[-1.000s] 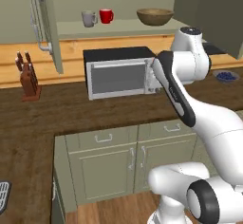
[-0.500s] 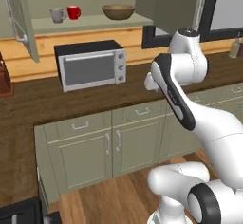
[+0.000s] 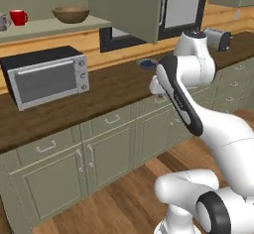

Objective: Gather all objects into one cabinet and sort the glasses and bowls to opposite sides.

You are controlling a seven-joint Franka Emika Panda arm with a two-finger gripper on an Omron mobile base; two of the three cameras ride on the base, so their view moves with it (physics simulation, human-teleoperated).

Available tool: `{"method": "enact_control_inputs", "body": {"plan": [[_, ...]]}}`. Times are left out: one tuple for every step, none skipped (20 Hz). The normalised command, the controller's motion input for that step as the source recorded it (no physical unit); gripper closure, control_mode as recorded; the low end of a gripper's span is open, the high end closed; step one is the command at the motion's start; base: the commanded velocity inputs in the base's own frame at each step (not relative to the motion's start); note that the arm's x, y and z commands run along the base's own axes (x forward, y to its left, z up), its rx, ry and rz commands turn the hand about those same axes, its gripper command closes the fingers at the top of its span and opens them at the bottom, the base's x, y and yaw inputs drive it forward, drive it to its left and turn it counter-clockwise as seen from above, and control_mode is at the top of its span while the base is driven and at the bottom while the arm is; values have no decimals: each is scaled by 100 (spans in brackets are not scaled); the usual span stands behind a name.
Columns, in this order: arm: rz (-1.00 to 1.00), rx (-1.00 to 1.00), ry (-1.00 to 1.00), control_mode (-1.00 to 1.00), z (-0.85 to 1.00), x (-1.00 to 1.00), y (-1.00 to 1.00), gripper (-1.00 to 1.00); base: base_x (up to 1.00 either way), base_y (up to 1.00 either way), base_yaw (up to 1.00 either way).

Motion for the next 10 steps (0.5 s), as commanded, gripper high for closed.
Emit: {"method": "enact_control_inputs", "body": {"plan": [[0, 0, 0, 100, 0, 0, 0, -100, -21, -2, -47], [0, 0, 0, 100, 0, 0, 0, -100, -21, -4, -46], [0, 0, 0, 100, 0, 0, 0, -100, -22, -6, -46], [0, 0, 0, 100, 0, 0, 0, -100, -25, -9, -45], [0, 0, 0, 100, 0, 0, 0, -100, -21, -14, -45], [0, 0, 0, 100, 0, 0, 0, -100, -21, -16, -45], [0, 0, 0, 100, 0, 0, 0, -100, -20, -17, -45], [0, 0, 0, 100, 0, 0, 0, -100, -21, -19, -45], [0, 0, 0, 100, 0, 0, 0, -100, -24, -18, -44], [0, 0, 0, 100, 0, 0, 0, -100, -24, -18, -43]]}}
